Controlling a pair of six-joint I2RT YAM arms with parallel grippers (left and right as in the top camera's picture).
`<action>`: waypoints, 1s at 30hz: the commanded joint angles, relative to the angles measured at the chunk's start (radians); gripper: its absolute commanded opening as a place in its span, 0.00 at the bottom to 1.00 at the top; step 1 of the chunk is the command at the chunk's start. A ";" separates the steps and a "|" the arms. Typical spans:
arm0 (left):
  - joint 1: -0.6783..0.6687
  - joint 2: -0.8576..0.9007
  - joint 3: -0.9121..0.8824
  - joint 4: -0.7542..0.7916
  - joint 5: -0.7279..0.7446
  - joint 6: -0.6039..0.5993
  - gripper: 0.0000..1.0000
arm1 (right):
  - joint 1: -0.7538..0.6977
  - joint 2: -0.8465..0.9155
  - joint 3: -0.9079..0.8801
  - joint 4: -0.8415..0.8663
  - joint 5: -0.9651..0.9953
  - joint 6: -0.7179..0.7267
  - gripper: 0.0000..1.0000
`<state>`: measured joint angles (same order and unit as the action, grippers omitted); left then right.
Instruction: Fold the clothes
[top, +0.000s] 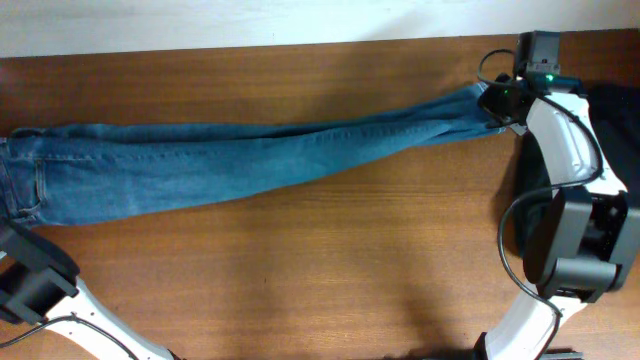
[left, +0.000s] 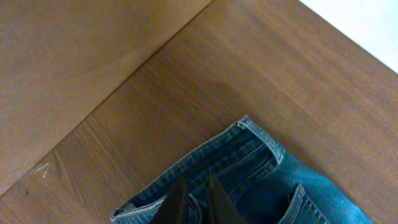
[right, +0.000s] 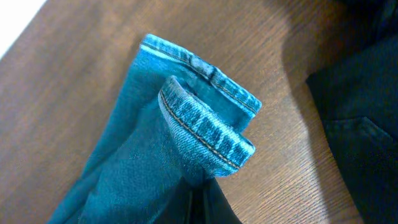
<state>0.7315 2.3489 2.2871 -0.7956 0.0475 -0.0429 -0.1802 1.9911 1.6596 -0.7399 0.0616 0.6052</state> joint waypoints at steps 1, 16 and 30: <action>0.002 0.006 0.017 0.031 -0.019 0.002 0.05 | -0.003 0.008 0.021 0.000 0.056 0.001 0.04; -0.005 0.011 0.017 0.181 -0.019 0.001 0.04 | -0.003 0.009 0.017 -0.054 0.082 0.001 0.04; -0.034 0.105 0.017 0.294 -0.022 0.002 0.04 | -0.003 0.009 0.017 -0.078 0.082 0.000 0.04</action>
<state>0.6971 2.4084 2.2871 -0.5304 0.0513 -0.0433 -0.1776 1.9984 1.6596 -0.8162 0.0750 0.6052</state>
